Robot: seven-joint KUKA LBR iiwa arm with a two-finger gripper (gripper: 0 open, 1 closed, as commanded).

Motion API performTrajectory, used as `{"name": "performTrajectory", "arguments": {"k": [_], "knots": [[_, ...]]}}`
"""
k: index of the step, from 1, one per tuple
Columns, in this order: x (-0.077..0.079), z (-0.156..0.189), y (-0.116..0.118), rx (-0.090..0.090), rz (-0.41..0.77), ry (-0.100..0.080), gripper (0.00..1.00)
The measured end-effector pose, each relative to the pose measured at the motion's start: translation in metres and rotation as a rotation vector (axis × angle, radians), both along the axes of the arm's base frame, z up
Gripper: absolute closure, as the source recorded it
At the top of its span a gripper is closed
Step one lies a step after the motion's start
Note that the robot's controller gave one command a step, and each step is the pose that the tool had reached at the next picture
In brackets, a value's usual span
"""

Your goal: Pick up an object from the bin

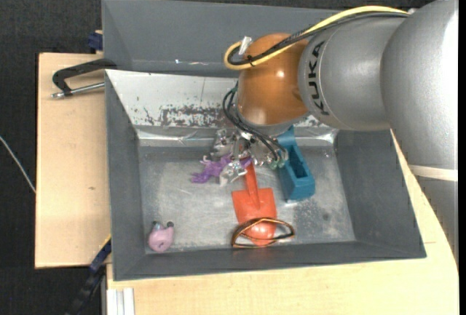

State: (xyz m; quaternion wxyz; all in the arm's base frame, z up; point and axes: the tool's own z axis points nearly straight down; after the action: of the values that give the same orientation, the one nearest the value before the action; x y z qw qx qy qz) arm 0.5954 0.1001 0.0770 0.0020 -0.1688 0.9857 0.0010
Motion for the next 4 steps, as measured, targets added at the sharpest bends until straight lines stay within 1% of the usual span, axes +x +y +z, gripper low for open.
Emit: {"name": "performTrajectory", "arguments": {"k": [1, 4], "knots": [[-0.001, 0.003, 0.0, 0.0, 0.0, 0.0, 1.0], [-0.001, 0.04, 0.0, 0.0, 0.0, -0.001, 1.0]]}}
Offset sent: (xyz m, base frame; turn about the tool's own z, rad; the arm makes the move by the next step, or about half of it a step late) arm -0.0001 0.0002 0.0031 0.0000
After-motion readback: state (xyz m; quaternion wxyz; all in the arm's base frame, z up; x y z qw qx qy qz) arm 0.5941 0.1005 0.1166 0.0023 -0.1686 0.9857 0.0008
